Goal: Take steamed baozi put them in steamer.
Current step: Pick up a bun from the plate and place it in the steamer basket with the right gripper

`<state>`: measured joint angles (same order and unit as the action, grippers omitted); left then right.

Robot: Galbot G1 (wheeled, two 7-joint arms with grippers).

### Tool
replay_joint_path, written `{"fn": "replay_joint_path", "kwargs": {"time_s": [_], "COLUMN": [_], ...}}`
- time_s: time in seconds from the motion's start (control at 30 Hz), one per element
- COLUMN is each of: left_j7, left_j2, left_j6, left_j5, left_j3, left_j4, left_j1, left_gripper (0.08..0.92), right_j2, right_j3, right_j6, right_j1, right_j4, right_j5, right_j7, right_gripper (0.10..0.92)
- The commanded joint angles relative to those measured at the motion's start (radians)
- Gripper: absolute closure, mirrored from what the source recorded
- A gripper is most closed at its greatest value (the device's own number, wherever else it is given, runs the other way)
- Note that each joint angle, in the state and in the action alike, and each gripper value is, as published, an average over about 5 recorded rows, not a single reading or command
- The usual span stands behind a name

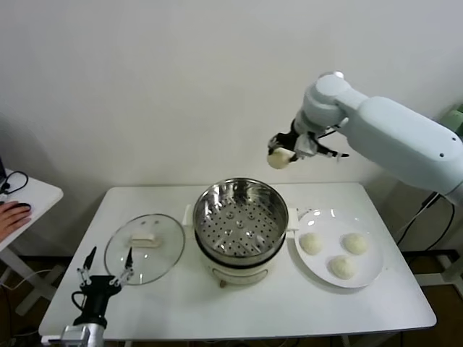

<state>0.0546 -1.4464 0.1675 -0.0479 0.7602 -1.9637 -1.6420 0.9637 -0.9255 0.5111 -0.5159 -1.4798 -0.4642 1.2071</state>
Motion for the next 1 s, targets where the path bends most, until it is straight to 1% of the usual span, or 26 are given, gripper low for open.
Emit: {"fn": "replay_joint_path", "kwargs": {"time_s": [0.03, 0.5, 1.0], "left_j7": [0.000, 0.002, 0.002], "left_j2": [-0.001, 0.003, -0.002], "left_j6": [-0.006, -0.022, -0.020], "left_j5": [0.006, 0.005, -0.007], "left_j3": [-0.007, 0.005, 0.002], "left_j4": [-0.008, -0.019, -0.011], "left_j1": [0.001, -0.009, 0.002], "left_gripper": [0.177, 0.177, 0.177], "right_j2": [0.053, 0.149, 0.205], "right_j3": [-0.055, -0.055, -0.011], "right_j6": [0.013, 0.016, 0.054], "right_j1": [-0.006, 0.214, 0.295], "right_j4": [-0.148, 0.064, 0.162], "right_j5": [-0.019, -0.200, -0.302], "right_j7": [0.006, 0.000, -0.010], "right_gripper": [0.374, 0.372, 0.372]}}
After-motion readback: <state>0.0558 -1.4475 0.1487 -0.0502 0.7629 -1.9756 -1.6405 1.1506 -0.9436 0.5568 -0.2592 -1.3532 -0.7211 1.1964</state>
